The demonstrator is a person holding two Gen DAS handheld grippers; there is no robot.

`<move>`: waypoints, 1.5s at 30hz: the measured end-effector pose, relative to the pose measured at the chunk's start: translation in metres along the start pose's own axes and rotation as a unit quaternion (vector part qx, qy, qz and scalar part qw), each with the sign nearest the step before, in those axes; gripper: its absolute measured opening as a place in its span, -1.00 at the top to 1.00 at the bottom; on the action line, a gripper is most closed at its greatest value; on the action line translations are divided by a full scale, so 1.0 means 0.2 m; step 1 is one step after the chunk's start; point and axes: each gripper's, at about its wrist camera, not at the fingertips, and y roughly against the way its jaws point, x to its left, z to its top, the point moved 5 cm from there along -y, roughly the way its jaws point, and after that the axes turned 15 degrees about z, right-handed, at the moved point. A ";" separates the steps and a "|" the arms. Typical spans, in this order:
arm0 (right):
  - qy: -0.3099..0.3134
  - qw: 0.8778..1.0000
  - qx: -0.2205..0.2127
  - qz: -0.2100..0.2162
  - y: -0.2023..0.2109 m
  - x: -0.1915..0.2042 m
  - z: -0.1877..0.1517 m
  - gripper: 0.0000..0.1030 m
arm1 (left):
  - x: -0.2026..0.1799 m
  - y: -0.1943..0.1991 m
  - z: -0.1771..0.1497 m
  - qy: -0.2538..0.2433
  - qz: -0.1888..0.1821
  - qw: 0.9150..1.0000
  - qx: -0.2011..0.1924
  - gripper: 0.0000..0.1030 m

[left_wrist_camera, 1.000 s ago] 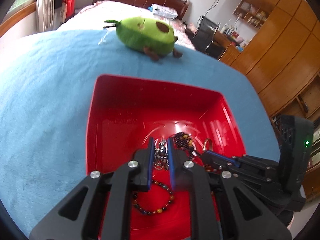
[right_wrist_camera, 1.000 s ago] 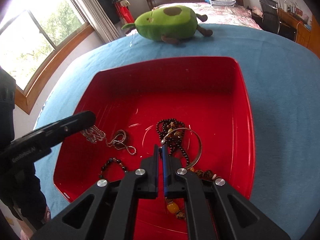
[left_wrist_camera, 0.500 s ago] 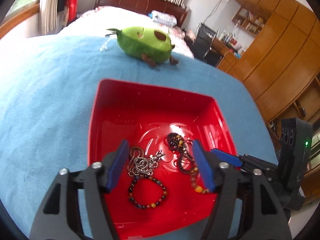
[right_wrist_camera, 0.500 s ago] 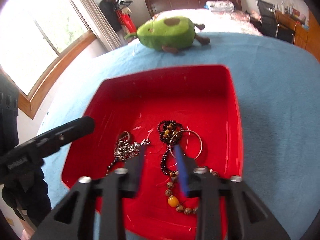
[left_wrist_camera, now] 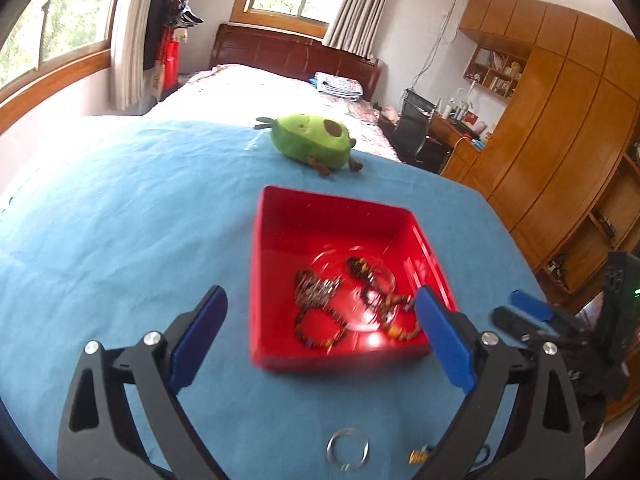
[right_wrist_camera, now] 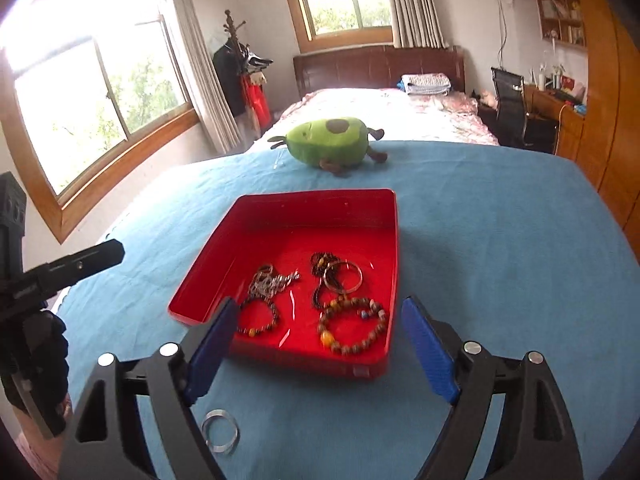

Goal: Organize jewelry
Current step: 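Move both open tools back toward the gold pendant and black cord keychain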

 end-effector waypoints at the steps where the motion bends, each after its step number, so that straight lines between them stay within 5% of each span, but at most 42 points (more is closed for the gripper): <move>1: -0.001 1.000 -0.001 0.001 0.03 0.01 -0.02 -0.77 | 0.02 0.03 -0.04 -0.002 0.006 1.000 0.001 -0.85; 3: -0.006 1.000 0.001 0.003 0.09 0.03 -0.10 -0.94 | 0.05 0.08 -0.11 -0.004 0.010 1.000 0.005 -0.86; 9: -0.034 0.999 0.025 0.023 0.18 0.08 -0.32 -0.93 | 0.09 0.17 -0.39 -0.043 0.038 0.998 0.026 -0.86; 13: -0.084 0.994 0.059 0.046 0.18 0.05 -0.54 -0.93 | 0.12 0.17 -0.60 -0.069 0.044 0.994 0.067 -0.86; 20: -0.083 0.992 0.076 0.049 0.19 0.06 -0.73 -0.93 | 0.16 0.15 -0.87 -0.075 0.044 0.986 0.143 -0.86; 37: -0.085 0.991 0.093 0.049 0.26 0.07 -0.83 -0.50 | 0.01 0.08 -0.93 -0.100 0.033 0.975 0.196 -0.83; 41: -0.085 0.991 0.092 0.046 0.27 0.06 -0.83 -0.49 | -0.01 0.03 -0.94 -0.105 0.036 0.970 0.215 -0.33; 45: -0.081 0.991 0.091 0.047 0.28 0.06 -0.83 -0.49 | -0.05 -0.02 -0.95 -0.111 0.036 0.968 0.222 -0.29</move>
